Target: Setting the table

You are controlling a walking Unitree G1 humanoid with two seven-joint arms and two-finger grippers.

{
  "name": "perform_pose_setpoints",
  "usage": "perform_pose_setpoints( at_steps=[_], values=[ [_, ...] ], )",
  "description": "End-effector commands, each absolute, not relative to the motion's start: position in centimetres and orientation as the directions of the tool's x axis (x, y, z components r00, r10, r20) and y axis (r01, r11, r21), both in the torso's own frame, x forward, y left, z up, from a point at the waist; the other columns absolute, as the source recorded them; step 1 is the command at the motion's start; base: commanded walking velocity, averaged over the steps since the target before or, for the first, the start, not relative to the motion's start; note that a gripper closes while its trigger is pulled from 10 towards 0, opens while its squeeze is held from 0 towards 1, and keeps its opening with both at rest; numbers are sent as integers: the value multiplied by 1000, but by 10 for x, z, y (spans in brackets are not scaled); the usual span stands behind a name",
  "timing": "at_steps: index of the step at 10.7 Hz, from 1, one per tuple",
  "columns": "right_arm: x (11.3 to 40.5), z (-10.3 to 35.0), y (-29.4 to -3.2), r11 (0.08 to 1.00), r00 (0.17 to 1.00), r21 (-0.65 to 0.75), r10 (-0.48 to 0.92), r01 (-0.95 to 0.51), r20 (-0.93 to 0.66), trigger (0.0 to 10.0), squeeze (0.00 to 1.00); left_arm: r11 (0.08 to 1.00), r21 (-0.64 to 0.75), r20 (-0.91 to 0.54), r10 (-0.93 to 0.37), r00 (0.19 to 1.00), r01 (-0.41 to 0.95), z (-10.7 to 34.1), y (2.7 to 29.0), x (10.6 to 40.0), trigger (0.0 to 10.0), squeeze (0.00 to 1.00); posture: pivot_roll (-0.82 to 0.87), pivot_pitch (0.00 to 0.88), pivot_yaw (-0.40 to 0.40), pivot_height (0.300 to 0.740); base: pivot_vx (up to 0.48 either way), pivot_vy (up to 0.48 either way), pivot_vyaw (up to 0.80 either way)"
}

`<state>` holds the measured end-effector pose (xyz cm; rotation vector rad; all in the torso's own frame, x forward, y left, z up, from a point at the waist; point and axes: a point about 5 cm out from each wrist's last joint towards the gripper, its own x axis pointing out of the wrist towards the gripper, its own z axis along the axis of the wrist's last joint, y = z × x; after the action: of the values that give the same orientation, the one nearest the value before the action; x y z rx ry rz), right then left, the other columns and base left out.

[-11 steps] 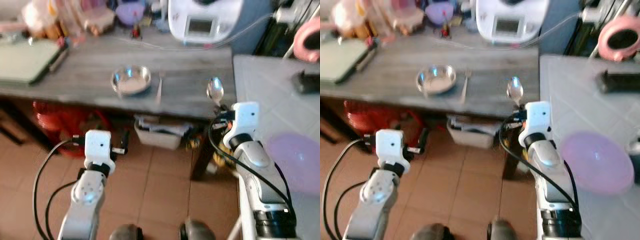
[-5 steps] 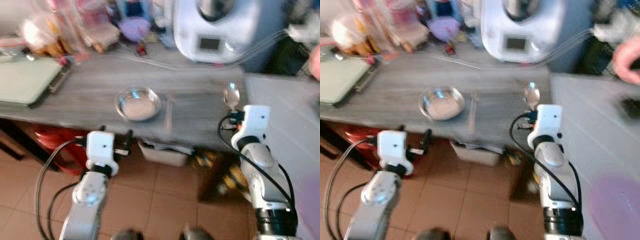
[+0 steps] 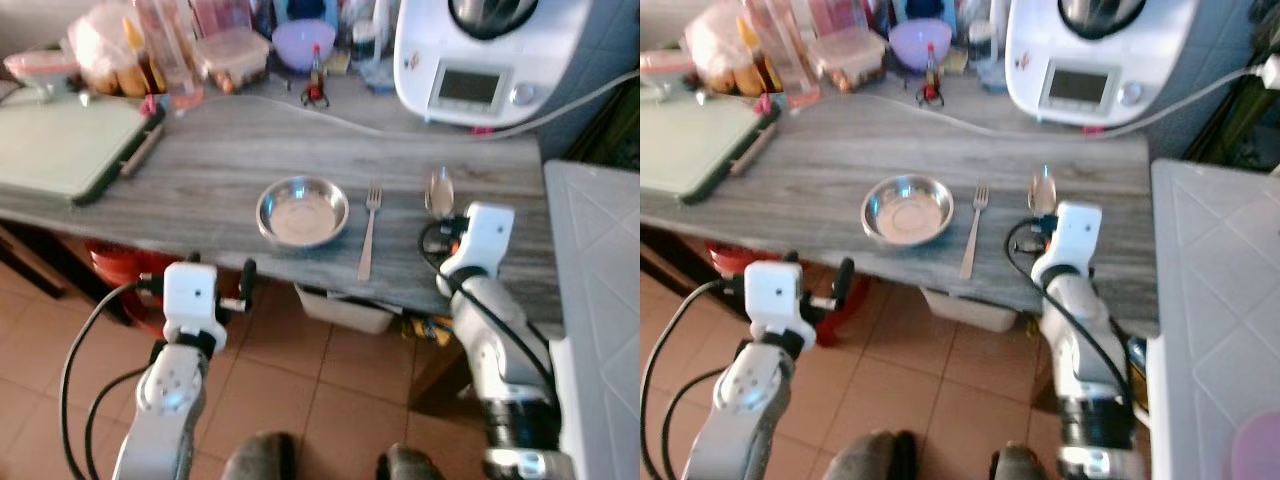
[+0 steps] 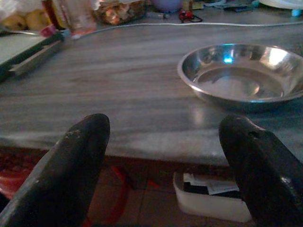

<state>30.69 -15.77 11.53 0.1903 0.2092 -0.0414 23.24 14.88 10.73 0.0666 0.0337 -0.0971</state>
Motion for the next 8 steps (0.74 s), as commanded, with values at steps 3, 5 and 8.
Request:
perform_pose_setpoints(
  at_steps=[3, 5, 8],
  values=[
    [316, 112, -127, 967, 962, 250, 24, 47, -274, 10000, 0, 992, 78, -49, -94, 994, 97, 110, 152, 226, 10000, 0, 13, 155, 51, 740, 0, 0, 0],
    [324, 115, -113, 964, 955, 262, 32, 48, -294, 10000, 0, 991, 74, -57, -104, 993, 108, 110, 151, 224, 10000, 0, 17, 164, 52, 740, 0, 0, 0],
    [332, 119, -107, 961, 954, 270, 28, 57, -300, 10000, 0, 991, 63, -66, -117, 991, 121, 110, 147, 222, 10000, 0, 16, 176, 45, 740, 0, 0, 0]
  ],
)
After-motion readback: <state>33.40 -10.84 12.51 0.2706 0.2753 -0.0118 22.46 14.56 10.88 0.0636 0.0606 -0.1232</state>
